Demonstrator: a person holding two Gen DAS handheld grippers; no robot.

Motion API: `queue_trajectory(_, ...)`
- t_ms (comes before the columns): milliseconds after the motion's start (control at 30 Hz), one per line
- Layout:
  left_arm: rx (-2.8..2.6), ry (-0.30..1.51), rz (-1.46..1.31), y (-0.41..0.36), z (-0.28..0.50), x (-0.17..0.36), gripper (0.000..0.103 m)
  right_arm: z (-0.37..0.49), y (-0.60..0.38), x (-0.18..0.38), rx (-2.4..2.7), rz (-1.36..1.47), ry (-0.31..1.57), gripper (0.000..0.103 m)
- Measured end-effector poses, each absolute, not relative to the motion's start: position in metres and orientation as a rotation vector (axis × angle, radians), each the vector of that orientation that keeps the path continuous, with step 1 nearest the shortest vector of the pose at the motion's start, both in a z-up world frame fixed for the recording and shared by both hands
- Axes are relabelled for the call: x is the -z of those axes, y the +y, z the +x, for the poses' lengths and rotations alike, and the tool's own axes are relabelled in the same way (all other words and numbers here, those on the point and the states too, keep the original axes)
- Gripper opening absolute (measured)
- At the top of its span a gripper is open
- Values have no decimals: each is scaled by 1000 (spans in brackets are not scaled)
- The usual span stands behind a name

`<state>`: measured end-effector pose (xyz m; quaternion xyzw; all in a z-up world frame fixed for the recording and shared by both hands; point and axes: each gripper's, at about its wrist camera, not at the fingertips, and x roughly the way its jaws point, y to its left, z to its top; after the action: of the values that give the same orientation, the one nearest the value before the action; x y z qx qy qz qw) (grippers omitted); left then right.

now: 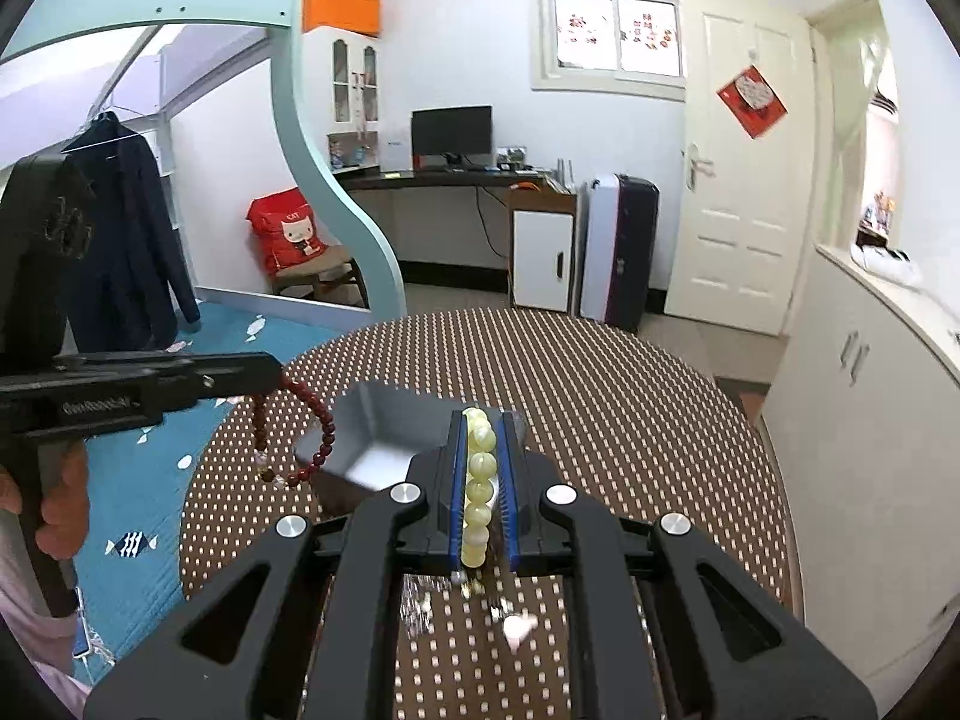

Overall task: Organize jewelry
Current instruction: 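Carry both bracelets into the grey metal box and open both tools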

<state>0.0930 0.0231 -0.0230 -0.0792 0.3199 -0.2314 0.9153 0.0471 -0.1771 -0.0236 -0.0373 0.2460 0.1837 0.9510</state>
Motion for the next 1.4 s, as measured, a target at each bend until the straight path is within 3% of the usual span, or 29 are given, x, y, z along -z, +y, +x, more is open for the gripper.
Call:
queue_trajectory(633, 476, 725, -198, 6, 151, 53, 7, 107, -155, 53, -430, -58, 631, 9)
queue_trajectory(667, 477, 732, -198, 6, 153, 55, 7, 107, -156, 53, -425, -59, 632, 13)
queue_trajectory(733, 474, 748, -195, 3, 155, 61, 7, 106, -157, 50, -406, -58, 623, 34)
queue_trajectory(767, 471, 754, -192, 2, 155, 63, 7, 105, -158, 49, -386, -64, 617, 59)
queue_trajectory(800, 470, 757, -187, 0, 155, 65, 7, 103, -159, 49, -356, -73, 608, 74)
queue_trajectory(1000, 424, 772, -149, -6, 150, 71, 10, 103, -167, 52, -307, -74, 622, 84)
queue_trajectory(1033, 416, 770, -138, -5, 147, 72, 14, 103, -168, 54, -303, -73, 626, 85)
queue_trajectory(1100, 396, 771, -124, -6, 144, 73, 33, 103, -171, 56, -295, -69, 634, 86)
queue_trajectory(1333, 380, 772, -113, 1, 134, 76, 33, 100, -178, 57, -276, -55, 648, 89)
queue_trajectory(1400, 384, 771, -114, 3, 131, 76, 38, 99, -178, 58, -274, -52, 652, 90)
